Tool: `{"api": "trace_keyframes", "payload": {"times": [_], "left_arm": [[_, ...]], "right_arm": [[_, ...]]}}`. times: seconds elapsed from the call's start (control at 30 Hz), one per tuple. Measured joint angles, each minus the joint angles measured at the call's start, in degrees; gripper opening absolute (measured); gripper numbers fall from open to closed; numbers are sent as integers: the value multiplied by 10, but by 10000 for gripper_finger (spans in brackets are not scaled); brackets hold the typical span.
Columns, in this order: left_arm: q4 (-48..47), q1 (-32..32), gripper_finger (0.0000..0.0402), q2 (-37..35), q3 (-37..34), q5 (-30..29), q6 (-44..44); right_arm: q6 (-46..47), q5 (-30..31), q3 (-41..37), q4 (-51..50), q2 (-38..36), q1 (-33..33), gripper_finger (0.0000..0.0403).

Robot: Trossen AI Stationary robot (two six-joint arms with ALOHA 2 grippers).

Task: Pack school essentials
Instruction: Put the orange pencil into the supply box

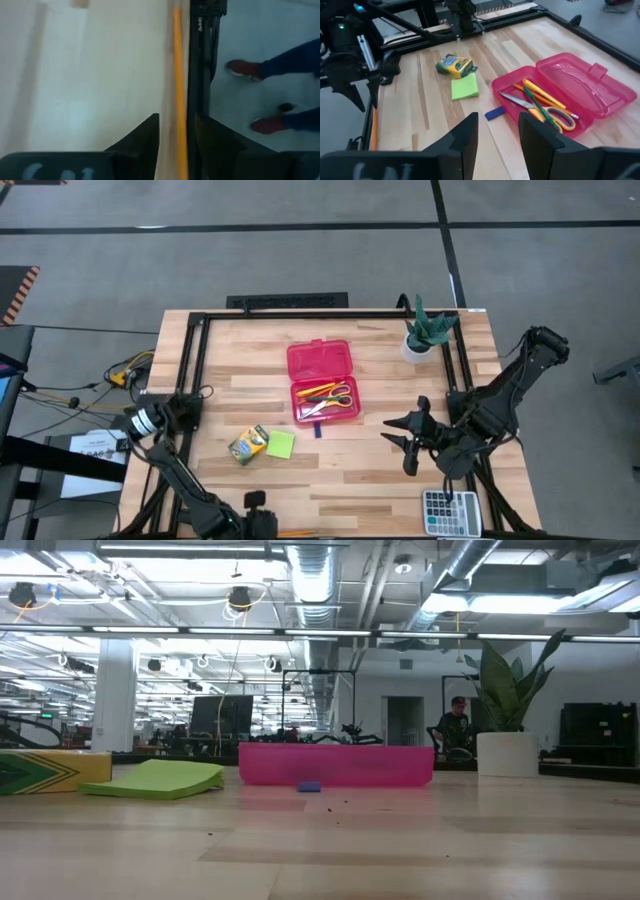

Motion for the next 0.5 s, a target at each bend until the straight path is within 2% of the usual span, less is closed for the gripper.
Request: {"api": "trace_keyframes", "payload": {"times": [0.1,0.23,0.33,0.5], "left_arm": [[35,0,117,11,0,-7,-10],[36,-3,117,15,1,-29,25],[25,-3,117,22,0,-20,45],[70,-3,117,41,0,-22,38]], "right_arm": [[1,-9,0,0,0,0,146],[1,-12,0,0,0,0,144],[6,-12,0,-1,0,0,144],[10,-19,0,-5,0,0,145]]}}
